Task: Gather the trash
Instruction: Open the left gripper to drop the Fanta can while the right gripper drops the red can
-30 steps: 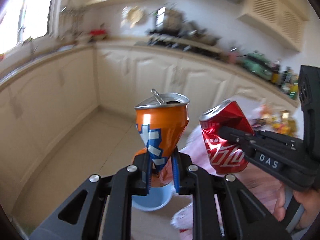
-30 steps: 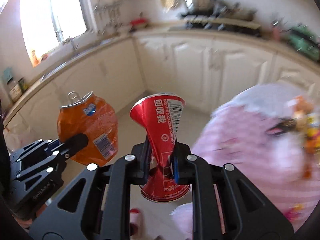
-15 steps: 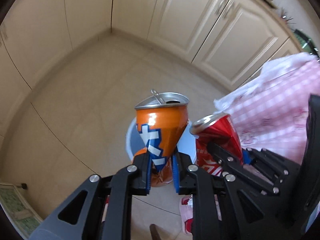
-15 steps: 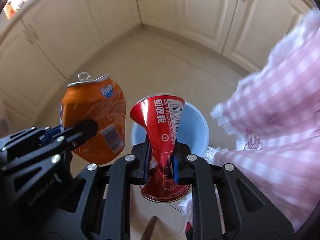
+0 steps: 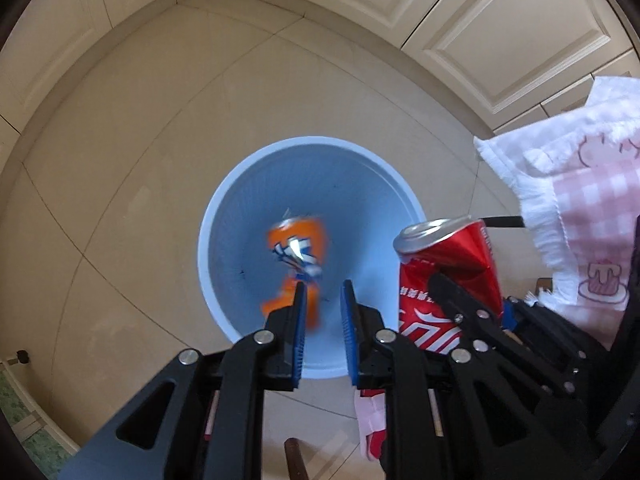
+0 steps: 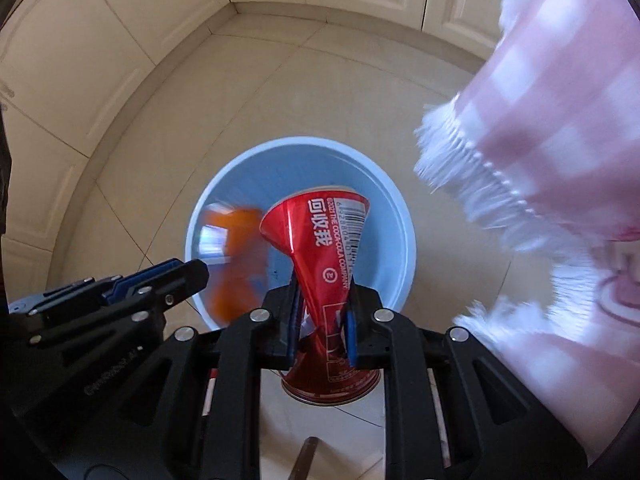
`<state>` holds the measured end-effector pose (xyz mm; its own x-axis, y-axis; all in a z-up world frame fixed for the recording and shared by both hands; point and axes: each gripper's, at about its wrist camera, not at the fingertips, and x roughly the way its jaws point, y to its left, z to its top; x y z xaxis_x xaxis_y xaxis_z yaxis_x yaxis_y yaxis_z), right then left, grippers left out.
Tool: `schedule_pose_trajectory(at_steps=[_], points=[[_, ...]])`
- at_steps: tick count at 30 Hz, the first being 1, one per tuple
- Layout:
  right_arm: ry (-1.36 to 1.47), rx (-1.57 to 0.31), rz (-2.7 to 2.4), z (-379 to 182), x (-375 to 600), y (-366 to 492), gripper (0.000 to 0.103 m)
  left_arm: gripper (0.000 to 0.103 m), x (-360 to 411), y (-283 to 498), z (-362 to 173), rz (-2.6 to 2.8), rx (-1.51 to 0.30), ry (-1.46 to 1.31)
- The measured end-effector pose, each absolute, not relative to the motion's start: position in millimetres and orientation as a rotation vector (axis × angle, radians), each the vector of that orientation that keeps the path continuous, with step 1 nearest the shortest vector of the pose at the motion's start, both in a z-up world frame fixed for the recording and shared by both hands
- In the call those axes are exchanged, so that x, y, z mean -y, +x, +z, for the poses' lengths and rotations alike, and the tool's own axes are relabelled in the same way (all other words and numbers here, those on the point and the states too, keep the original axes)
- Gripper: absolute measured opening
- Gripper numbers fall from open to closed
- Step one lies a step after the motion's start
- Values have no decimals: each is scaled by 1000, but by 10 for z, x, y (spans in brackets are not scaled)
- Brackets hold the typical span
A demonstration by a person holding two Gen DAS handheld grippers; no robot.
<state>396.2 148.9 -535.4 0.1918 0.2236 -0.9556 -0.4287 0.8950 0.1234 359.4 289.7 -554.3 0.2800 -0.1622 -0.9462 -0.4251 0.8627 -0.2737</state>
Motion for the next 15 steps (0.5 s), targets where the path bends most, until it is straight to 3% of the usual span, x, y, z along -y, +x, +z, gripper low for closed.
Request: schedule_pose_trajectory(at_steps=[9, 15], points=[[-176, -1355, 453, -5591, -1482, 3986, 18, 17, -2945, 3611, -5651, 220, -1333, -496], [-180, -1391, 436, -5734, -1560, 4051, 19, 24, -3040, 3491, -5612, 273, -1358, -479]])
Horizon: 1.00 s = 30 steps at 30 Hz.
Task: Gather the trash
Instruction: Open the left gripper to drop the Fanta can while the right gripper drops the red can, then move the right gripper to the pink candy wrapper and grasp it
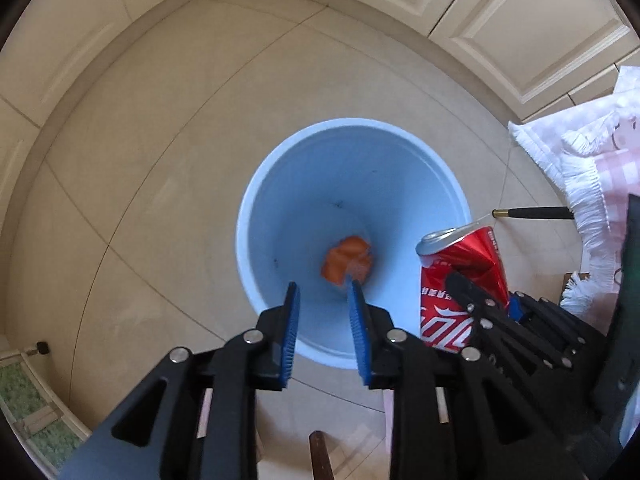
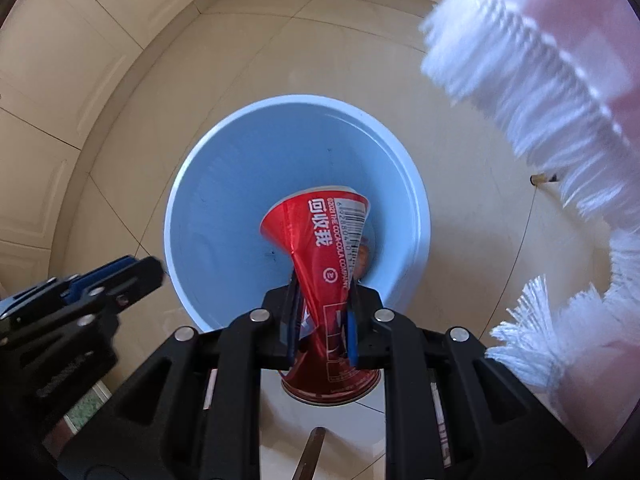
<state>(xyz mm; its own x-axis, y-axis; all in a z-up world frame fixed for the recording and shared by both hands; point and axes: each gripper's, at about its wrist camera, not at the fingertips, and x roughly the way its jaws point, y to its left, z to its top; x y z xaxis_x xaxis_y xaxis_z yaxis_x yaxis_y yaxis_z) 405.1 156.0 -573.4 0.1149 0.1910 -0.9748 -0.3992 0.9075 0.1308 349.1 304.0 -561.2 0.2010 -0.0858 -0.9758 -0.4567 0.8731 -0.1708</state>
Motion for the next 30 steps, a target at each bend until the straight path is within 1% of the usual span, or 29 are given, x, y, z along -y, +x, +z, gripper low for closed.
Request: schedule_pose_trajectory(at_steps=[7, 8, 9, 10, 14, 20, 23, 24, 26, 29, 30], points=[[-173, -1366, 423, -5603, -1609, 4080, 20, 25, -3054, 3363, -5430, 276, -1341, -474], [-173, -1360, 426, -5601, -1607, 4061, 22, 25, -3061, 3341, -5391, 279, -1334, -472], [-169, -1355, 431, -5566, -1615, 4052, 26, 26, -3064, 3318, -5329, 279, -1324, -474], [-170, -1341, 432, -5507, -1625, 4038, 28, 27, -3076, 3315, -5294, 277, -1318, -477], [-159, -1312, 455, -5301, -1646, 3969, 28, 29, -3083, 3194, -5063, 284, -1281, -463], [-133, -1246, 500, -4753, -1605, 3694, 28, 29, -3078, 2892, -4702, 316, -1234, -457], [-179, -1179, 523, -4403, -1629, 3485, 28, 29, -3123, 2674, -4371, 340, -1179, -463], [-192, -1151, 529, -4268, -1630, 3412, 28, 29, -3136, 2581, -4177, 360, -1153, -450], [-208, -1075, 544, -3905, -1647, 3217, 28, 29, -3166, 2465, -3926, 375, -1110, -442], [-229, -941, 551, -3337, -1676, 2939, 29, 29, -3111, 2229, -3289, 416, -985, -399], [-232, -906, 553, -3188, -1662, 2865, 31, 30, -3087, 2177, -3088, 409, -942, -388]])
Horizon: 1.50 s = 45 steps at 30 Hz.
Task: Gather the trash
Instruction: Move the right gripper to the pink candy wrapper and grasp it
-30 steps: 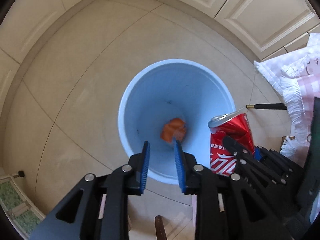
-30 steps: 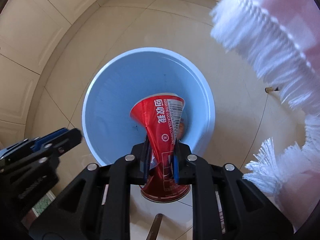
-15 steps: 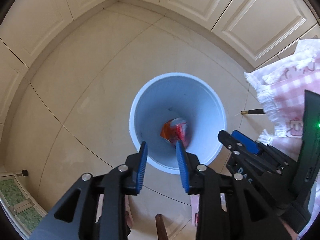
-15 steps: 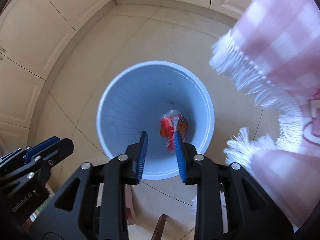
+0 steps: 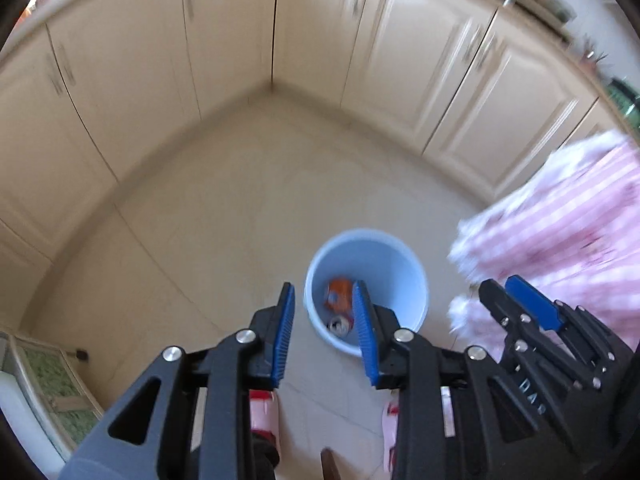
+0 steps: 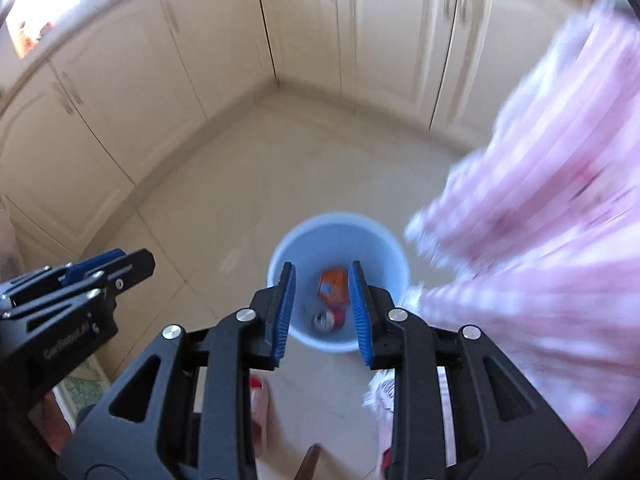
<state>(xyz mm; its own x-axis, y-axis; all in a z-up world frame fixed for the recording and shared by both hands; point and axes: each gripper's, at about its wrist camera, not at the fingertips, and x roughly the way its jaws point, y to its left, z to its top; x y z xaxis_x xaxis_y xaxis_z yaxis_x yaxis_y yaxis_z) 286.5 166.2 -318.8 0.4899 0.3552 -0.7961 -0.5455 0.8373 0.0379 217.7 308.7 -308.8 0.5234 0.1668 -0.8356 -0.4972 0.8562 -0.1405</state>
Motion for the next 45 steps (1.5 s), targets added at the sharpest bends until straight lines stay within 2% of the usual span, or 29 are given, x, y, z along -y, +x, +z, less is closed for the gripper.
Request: schedule_pose_trajectory(at_steps=[3, 6, 10, 12, 15, 19, 21, 24, 34, 43, 44, 45], points=[[-238, -760, 538, -2588, -1574, 2597, 49, 33, -2919, 1979, -2531, 395, -836, -354], [-221, -652, 520, -2064, -1377, 2377, 49, 45, -2638, 1734, -1955, 379, -693, -293], [-156, -560, 466, -1564, -768, 2136, 51, 48, -2145, 1516, -1453, 317, -586, -232], [-120, -518, 430, -1330, -373, 1995, 53, 54, -1866, 1478, -1297, 265, -560, -213], [-112, -475, 374, -1134, 59, 1782, 57, 54, -1439, 1421, -1167, 194, -537, -179], [-102, -463, 268, -1075, 734, 1605, 64, 55, -1013, 1499, -1083, 67, -544, -183], [-80, -476, 223, -1116, 1011, 1571, 68, 60, -780, 1519, -1077, 18, -551, -182], [-47, -508, 156, -1217, 1343, 1579, 71, 61, -562, 1533, -1117, -24, -565, -152], [31, -625, 129, -1558, 1406, 1975, 76, 61, -415, 1531, -1240, -57, -607, -117], [80, -706, 100, -1787, 1549, 2294, 75, 61, -354, 1750, -1355, -56, -651, -105], [89, -711, 110, -1791, 1572, 2302, 73, 61, -326, 1782, -1371, -61, -657, -105], [95, -721, 114, -1804, 1597, 2318, 58, 61, -288, 1826, -1392, -73, -664, -108]])
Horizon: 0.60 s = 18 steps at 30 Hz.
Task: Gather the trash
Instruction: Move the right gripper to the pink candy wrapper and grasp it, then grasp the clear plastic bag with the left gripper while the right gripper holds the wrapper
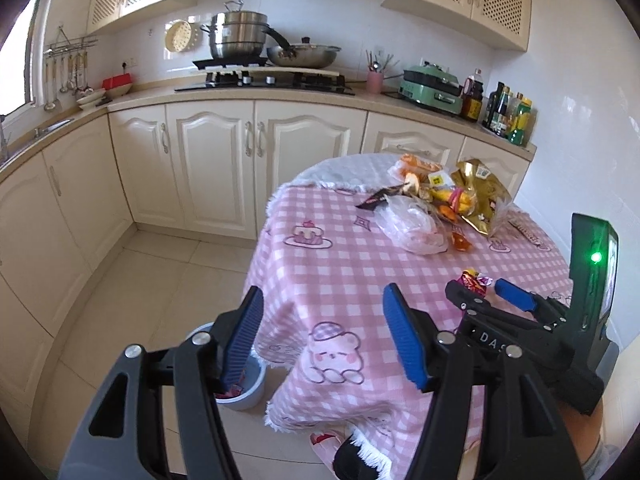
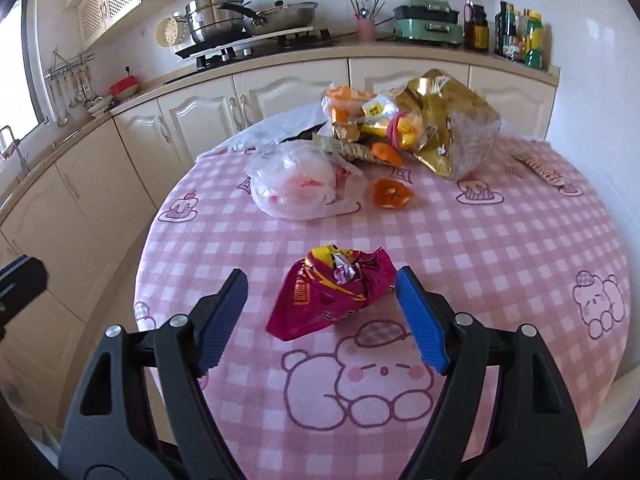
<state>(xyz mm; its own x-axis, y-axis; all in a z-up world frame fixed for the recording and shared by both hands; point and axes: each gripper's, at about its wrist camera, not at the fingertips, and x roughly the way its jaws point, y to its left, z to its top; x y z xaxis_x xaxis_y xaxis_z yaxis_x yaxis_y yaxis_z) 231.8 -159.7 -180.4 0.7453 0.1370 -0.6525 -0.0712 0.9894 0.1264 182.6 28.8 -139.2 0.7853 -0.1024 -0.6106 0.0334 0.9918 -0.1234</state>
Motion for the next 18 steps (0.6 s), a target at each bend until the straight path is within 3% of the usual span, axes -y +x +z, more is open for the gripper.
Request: schedule_pose_trajectory(at_steps=[1, 6, 13, 18], points=[[102, -733, 119, -1820, 1627, 2340, 51, 61, -256, 1861, -1410, -84, -669, -112], [108, -740, 162, -1833, 1720, 2342, 49, 61, -49, 2071, -1505, -124, -701, -106], [120, -735, 224, -1780, 1880, 2304, 35, 61, 165, 2329, -1589, -149, -729, -101], [125, -726, 215, -1759, 2043, 2319, 34, 61, 312, 2506, -1611, -177, -746, -113]])
